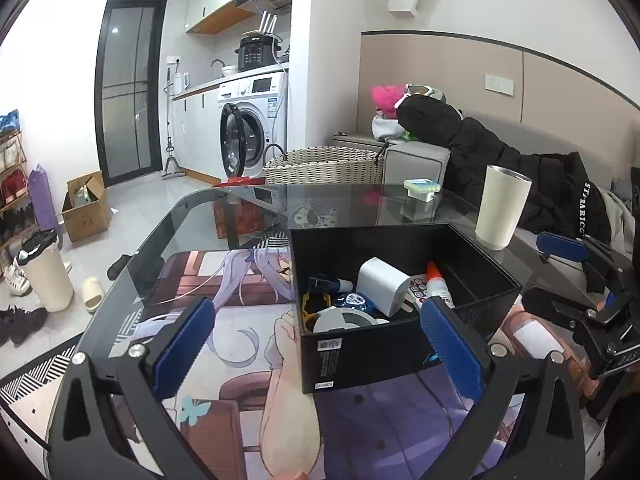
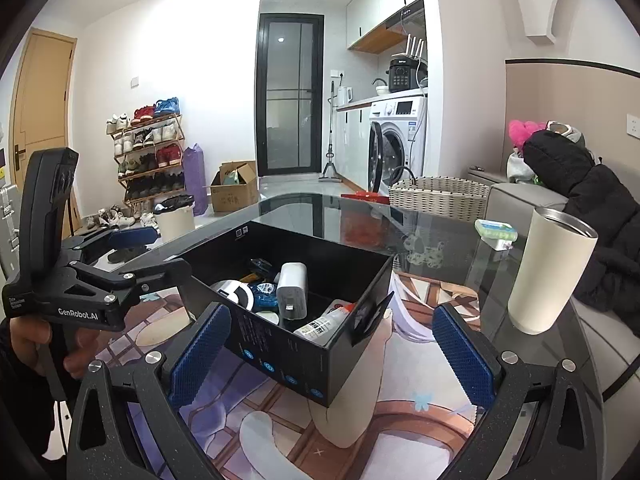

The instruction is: Organize rigid objects

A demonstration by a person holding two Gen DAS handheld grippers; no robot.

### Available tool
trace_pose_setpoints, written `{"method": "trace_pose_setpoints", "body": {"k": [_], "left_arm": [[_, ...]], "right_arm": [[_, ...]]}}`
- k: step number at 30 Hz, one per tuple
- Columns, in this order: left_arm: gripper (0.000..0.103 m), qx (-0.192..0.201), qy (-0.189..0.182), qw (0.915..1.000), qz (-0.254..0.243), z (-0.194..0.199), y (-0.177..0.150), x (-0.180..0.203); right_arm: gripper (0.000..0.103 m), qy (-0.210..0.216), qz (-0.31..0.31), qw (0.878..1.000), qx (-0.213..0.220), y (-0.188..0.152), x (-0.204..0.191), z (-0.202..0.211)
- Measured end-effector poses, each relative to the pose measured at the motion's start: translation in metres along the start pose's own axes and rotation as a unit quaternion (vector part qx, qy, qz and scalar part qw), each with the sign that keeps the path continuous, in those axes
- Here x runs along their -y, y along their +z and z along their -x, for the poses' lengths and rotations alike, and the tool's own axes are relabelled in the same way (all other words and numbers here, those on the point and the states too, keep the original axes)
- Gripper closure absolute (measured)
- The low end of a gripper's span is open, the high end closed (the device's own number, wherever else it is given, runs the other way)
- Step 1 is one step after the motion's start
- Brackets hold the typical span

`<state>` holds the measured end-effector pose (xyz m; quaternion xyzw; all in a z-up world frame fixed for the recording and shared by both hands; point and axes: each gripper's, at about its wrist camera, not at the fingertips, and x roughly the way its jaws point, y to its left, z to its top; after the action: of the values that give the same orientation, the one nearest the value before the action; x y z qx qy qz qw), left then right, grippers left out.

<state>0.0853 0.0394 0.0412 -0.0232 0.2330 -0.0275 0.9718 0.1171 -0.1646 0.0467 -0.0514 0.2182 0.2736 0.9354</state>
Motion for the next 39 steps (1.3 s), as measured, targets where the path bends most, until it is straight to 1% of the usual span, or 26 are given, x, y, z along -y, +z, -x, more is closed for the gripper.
{"method": "trace_pose_setpoints", "body": {"k": [7,39], "left_arm": [[0.000,-0.004,0.005,1.0000,-0.004,-0.0025,-0.0004,0.0022],[0.000,-0.006,0.002,0.9999,-0.009,-0.0019,-0.0012,0.0008]], "right_arm": [[0.001,-0.001,-0.002,1.000,0.000,0.0006,0.0012,-0.0001],[0.001,0.004,-0.005,1.000,0.006,0.0004,-0.0040,0.0042]]}}
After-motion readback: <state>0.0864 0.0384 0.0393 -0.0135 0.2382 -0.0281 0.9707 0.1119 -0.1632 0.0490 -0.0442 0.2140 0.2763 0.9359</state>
